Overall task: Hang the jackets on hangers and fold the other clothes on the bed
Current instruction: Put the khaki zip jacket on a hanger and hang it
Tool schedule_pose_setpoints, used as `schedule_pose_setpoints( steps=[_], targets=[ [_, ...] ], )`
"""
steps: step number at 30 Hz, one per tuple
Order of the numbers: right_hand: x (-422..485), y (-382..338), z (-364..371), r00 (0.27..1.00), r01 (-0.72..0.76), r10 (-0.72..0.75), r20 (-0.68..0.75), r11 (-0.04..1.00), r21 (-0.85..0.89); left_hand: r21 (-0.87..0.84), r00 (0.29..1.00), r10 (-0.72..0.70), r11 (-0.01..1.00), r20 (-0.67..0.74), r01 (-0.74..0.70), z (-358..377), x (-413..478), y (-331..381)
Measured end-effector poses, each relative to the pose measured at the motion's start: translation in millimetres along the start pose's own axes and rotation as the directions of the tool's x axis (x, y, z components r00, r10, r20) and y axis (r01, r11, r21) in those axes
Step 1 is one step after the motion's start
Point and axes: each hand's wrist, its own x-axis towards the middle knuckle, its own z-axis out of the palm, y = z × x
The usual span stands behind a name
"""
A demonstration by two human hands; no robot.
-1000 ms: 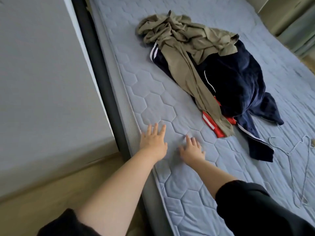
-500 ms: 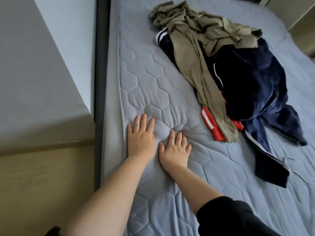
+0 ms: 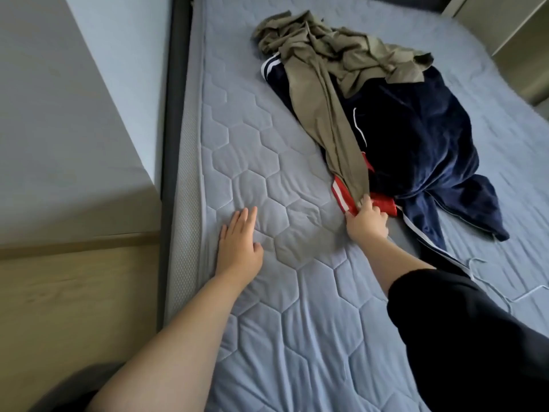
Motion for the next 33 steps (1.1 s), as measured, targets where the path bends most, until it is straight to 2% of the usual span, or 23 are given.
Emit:
schedule_pose_setpoints(
  steps=[4, 6, 8, 10, 12, 14, 15, 17, 18, 19, 21, 22, 23, 25, 27, 30, 33],
  targets=[
    [10.7, -0.6, -11.8, 1.0, -0.029, 0.026, 0.016, 0.983, 0.182, -0.176, 1.0, 0.004, 0.984, -0.022, -0.008, -8.2, -2.3, 0.5],
    [9.4, -1.2, -15.1, 0.999, -0.007, 0.0, 0.051, 0.99, 0.139, -0.216, 1.0, 0.002, 0.976, 0.018, 0.002, -11.2, -5.7, 0.0],
    [-5.3, -11.8, -17.4, 0.982, 0.163, -0.167, 0.082, 0.985, 0.053, -0.298, 0.997, -0.053, 0.952, 0.059, 0.068, -14.2, -6.8, -1.1],
    [-33.9, -29.2, -16.8, 0.88, 0.44, -0.43, 0.199, 0.898, -0.005, -0.415, 0.989, -0.136, 0.898, 0.055, 0.146, -19.4, -4.2, -1.6],
    [-73.2, -43.0, -12.0, 0.705, 0.632, -0.552, 0.445, 0.774, -0.042, -0.536, 0.976, -0.213, 0.821, 0.034, 0.198, -26.3, -0.3, -3.4],
    [-109.7, -47.0, -5.9, 0.519, 0.743, -0.507, 0.688, 0.666, -0.069, -0.653, 0.955, -0.293, 0.713, 0.053, 0.255, -32.8, 2.5, -7.3],
    [-119.6, -45.8, -4.2, 0.449, 0.773, -0.461, 0.765, 0.63, -0.075, -0.693, 0.945, -0.32, 0.665, 0.072, 0.278, -34.5, 3.1, -10.1],
    [-120.0, -42.5, -5.2, 0.408, 0.771, -0.401, 0.82, 0.633, -0.074, -0.727, 0.932, -0.341, 0.608, 0.126, 0.32, -36.0, 1.6, -12.6],
    [-114.5, -43.5, -8.4, 0.442, 0.726, -0.411, 0.798, 0.685, -0.05, -0.732, 0.927, -0.341, 0.59, 0.155, 0.34, -36.1, -0.3, -11.6],
    [-107.1, -46.3, -11.1, 0.524, 0.642, -0.427, 0.737, 0.766, -0.013, -0.736, 0.921, -0.345, 0.574, 0.18, 0.358, -36.0, -2.4, -10.0],
    [-92.4, -53.8, -14.0, 0.76, 0.43, -0.412, 0.503, 0.899, 0.087, -0.748, 0.916, -0.35, 0.55, 0.196, 0.37, -34.8, -5.7, -6.6],
    [-85.4, -56.6, -11.1, 0.851, 0.332, -0.369, 0.375, 0.929, 0.16, -0.754, 0.916, -0.35, 0.544, 0.195, 0.369, -34.2, -6.2, -6.0],
    [-80.7, -59.7, -6.3, 0.902, 0.231, -0.309, 0.302, 0.936, 0.267, -0.757, 0.915, -0.352, 0.538, 0.198, 0.371, -33.6, -6.4, -5.4],
    [-75.9, -67.4, 3.8, 0.927, 0.064, -0.232, 0.294, 0.872, 0.486, -0.764, 0.909, -0.357, 0.518, 0.215, 0.384, -32.6, -7.1, -6.3],
    [-72.4, -74.9, 12.3, 0.936, 0.038, -0.231, 0.267, 0.817, 0.576, -0.772, 0.9, -0.368, 0.491, 0.235, 0.402, -32.7, -7.4, -8.5],
    [-68.5, -87.6, 14.5, 0.951, 0.152, -0.268, 0.153, 0.837, 0.525, -0.806, 0.879, -0.393, 0.406, 0.271, 0.43, -33.9, -7.9, -10.9],
    [-80.6, -101.5, 3.3, 0.886, 0.35, -0.447, 0.124, 0.819, 0.456, -0.839, 0.854, -0.412, 0.296, 0.319, 0.456, -41.1, -10.5, -10.7]
  ],
)
